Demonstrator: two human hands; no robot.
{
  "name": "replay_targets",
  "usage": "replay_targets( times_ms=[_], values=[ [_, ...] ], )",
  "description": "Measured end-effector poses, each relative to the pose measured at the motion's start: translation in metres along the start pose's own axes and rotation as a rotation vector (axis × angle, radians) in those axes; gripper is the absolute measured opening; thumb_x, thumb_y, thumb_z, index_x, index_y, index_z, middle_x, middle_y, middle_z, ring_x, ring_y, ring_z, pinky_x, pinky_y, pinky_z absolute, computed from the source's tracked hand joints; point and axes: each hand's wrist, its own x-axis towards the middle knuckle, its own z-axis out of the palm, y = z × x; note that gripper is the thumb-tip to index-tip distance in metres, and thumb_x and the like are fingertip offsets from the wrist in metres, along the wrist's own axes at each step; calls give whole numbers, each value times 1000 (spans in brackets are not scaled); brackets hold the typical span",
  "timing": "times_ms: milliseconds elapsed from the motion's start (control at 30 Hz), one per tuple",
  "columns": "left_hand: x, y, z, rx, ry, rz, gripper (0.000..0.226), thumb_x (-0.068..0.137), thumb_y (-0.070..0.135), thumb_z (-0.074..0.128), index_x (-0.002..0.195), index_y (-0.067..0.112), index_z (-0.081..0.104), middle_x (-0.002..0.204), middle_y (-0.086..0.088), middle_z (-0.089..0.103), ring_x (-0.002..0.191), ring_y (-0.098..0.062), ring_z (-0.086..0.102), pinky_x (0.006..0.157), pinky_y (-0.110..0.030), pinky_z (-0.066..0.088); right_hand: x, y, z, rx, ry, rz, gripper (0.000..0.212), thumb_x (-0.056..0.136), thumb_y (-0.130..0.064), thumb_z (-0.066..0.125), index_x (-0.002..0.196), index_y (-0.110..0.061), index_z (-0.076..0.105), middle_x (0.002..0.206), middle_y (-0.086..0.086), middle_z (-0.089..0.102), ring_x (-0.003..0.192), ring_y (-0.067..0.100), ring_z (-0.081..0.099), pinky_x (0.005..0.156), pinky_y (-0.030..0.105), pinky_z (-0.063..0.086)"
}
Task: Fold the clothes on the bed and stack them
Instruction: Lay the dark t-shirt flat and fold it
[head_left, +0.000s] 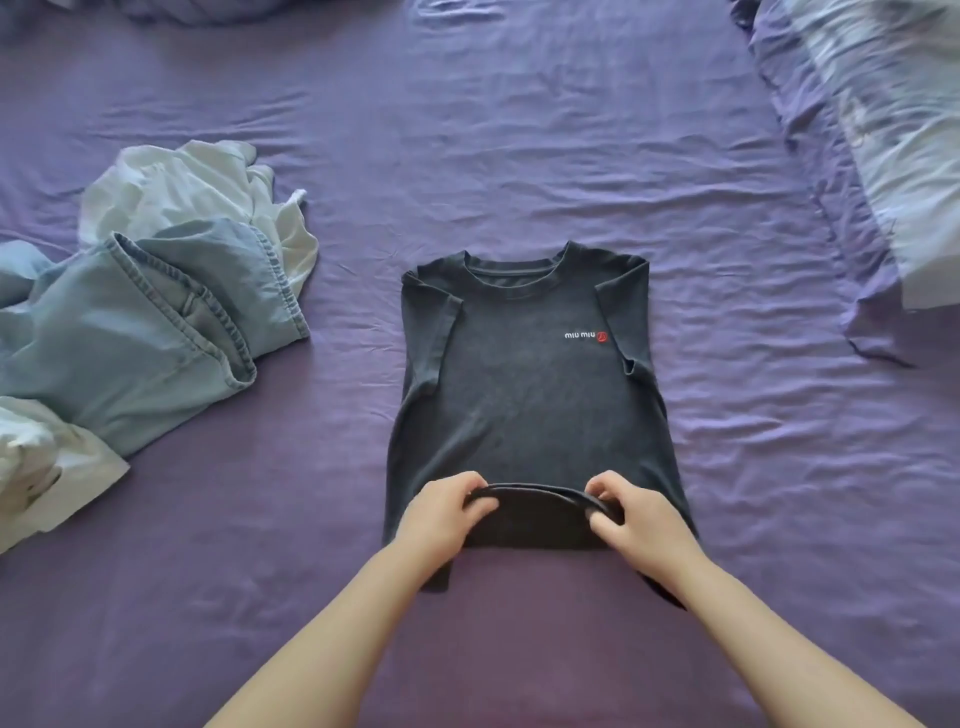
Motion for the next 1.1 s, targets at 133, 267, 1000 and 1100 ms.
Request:
replay_targets(
  times_ms=[133, 267, 1000, 1100],
  values=[
    [42, 11, -25, -28, 107, -116, 26, 84, 49, 63, 74, 27, 54, 74, 10, 58, 76, -13, 56, 67, -30, 42, 52, -14, -28, -23, 68, -2, 9, 87, -34, 60, 96, -31, 61, 82, -13, 64, 78, 12, 59, 70, 30, 46],
    [86, 22, -49, -111, 193, -115, 21, 84, 47, 64, 79, 26, 61, 77, 11, 62, 79, -14, 59, 73, -34, 47, 101, -25, -50, -35, 135, -21, 13, 87, -33, 62, 99, -30, 64, 84, -13, 64, 85, 14, 61, 72, 31, 46],
    [268, 55, -130, 323, 378, -67, 26, 87, 22, 59, 113, 22, 61, 114, -2, 59, 108, -25, 52, 86, -35, 44, 292, -38, -104, -234, 301, -117, 16, 89, -26, 59, 103, -20, 62, 102, -4, 61, 101, 20, 56, 74, 32, 44],
    [256, 61, -105, 394, 682, 219, 29, 70, 11, 69, 99, 18, 65, 96, -3, 60, 89, -26, 51, 76, -35, 40, 277, -26, -96, -263, 493, -364, 23, 81, -16, 67, 104, -14, 65, 104, 0, 63, 99, 24, 58, 84, 35, 46]
  ],
)
